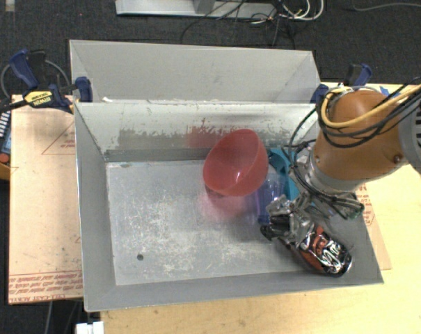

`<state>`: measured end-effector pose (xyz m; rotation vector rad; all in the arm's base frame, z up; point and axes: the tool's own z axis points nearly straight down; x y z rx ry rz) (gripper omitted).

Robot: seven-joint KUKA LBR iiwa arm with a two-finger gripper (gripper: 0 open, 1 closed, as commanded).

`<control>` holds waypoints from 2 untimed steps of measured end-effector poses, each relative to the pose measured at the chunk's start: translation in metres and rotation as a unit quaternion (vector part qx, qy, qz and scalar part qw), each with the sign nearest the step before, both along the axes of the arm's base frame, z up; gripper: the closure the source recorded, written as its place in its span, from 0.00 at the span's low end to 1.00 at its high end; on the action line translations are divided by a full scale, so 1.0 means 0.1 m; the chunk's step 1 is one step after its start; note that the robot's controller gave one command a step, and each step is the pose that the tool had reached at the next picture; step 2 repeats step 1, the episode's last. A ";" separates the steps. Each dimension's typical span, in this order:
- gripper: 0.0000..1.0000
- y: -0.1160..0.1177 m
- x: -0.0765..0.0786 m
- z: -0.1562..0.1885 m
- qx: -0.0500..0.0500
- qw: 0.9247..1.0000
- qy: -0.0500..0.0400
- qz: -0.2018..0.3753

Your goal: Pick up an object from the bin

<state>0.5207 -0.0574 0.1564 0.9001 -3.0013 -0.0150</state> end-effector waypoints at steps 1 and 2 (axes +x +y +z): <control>1.00 0.00 0.00 0.08 0.000 1.000 0.000 0.000; 1.00 0.00 0.00 0.08 0.000 1.000 0.000 0.000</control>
Offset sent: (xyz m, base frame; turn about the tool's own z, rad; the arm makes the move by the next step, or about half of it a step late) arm -0.0001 0.0001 0.0326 0.0000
